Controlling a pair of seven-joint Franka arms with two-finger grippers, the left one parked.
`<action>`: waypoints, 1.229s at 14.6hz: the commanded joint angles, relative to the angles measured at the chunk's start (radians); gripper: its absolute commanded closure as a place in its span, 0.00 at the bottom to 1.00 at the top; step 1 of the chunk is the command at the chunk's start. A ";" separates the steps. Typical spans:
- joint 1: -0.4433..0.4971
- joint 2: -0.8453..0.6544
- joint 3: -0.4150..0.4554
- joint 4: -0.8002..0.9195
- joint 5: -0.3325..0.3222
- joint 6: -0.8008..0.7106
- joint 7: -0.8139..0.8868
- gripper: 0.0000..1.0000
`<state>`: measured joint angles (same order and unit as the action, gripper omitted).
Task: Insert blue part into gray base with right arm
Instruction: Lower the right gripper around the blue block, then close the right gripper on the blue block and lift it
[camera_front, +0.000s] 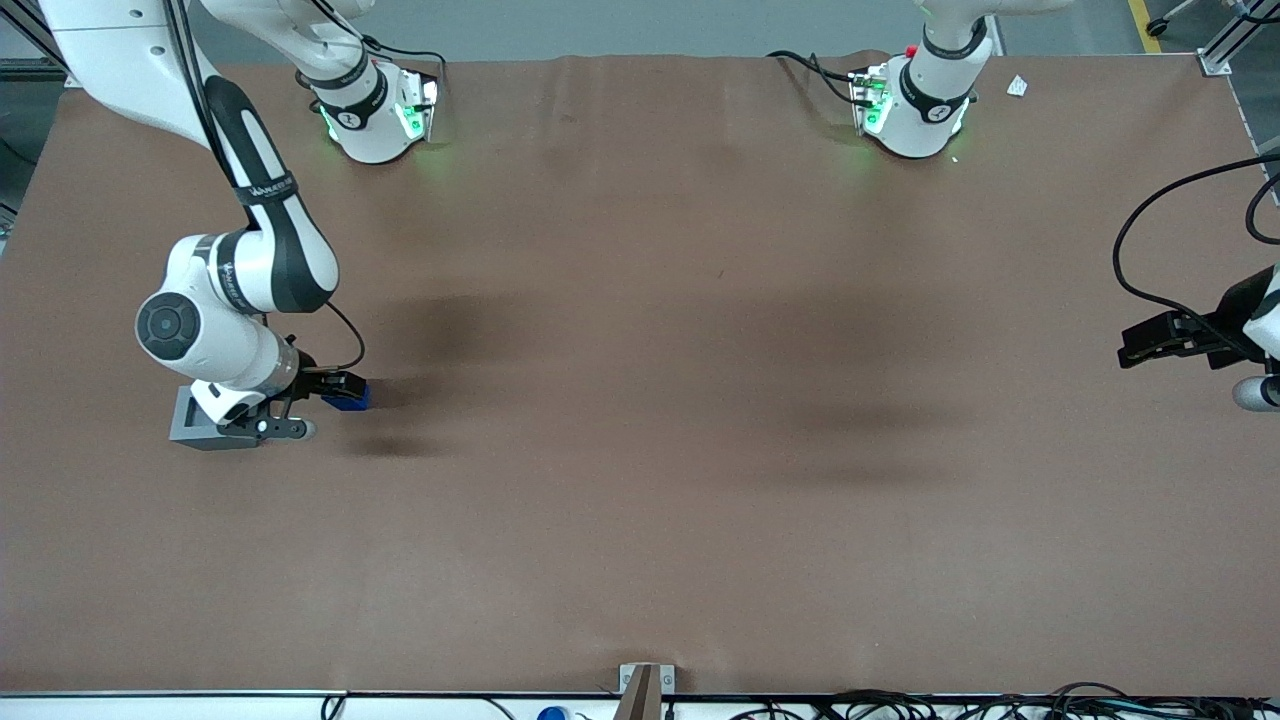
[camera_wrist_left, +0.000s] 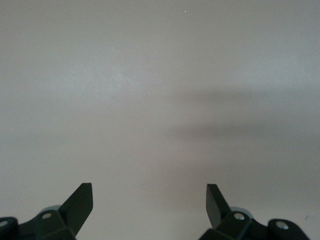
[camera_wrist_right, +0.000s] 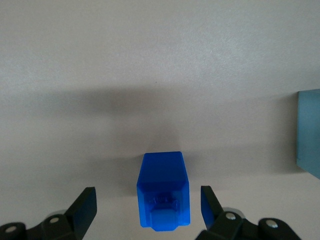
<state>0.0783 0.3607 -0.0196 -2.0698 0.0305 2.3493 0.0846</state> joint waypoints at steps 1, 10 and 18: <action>0.003 0.000 -0.003 -0.029 -0.017 0.030 -0.003 0.08; -0.008 0.041 -0.002 -0.064 -0.038 0.145 -0.002 0.22; -0.008 0.037 -0.002 -0.062 -0.038 0.123 0.000 0.70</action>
<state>0.0765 0.4163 -0.0249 -2.1162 0.0014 2.4794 0.0845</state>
